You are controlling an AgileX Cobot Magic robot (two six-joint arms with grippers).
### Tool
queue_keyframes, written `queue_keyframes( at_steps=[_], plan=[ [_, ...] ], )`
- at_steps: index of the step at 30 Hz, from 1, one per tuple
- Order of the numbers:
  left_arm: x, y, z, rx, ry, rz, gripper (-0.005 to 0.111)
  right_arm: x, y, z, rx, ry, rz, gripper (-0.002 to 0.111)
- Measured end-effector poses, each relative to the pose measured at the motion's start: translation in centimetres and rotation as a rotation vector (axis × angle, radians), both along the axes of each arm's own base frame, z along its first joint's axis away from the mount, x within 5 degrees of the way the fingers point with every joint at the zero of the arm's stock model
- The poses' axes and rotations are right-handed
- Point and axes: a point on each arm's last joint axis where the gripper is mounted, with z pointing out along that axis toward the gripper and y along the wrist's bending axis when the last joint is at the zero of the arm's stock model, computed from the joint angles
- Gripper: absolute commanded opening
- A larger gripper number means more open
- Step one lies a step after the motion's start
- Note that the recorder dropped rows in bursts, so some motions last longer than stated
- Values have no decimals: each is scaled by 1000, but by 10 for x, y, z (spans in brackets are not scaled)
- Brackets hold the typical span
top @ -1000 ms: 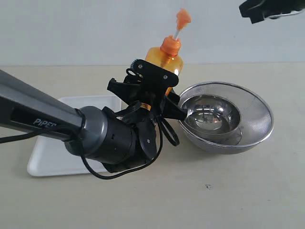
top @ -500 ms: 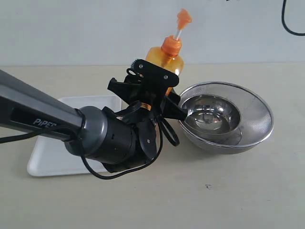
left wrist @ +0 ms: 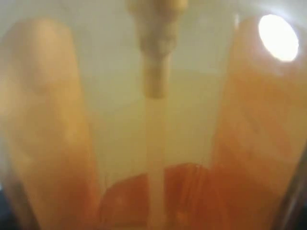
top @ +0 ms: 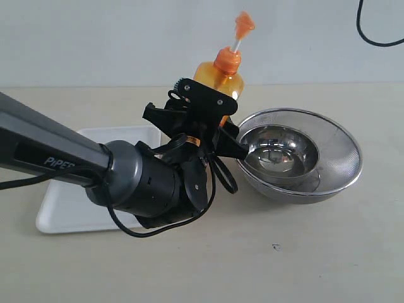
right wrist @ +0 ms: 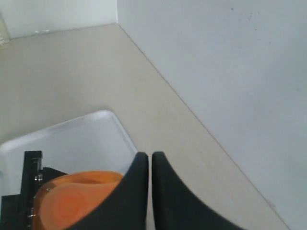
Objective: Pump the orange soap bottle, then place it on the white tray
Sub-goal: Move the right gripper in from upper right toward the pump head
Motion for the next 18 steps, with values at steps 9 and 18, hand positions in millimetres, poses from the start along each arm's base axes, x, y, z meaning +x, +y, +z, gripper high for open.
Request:
queue_keyframes(
  at_steps=[9, 18],
  plan=[
    [0, 0, 0, 0, 0, 0, 5, -7, 14, 1, 5, -11, 76, 0],
    [0, 0, 0, 0, 0, 0, 5, -5, 26, 1, -18, -46, 50, 0]
  ],
)
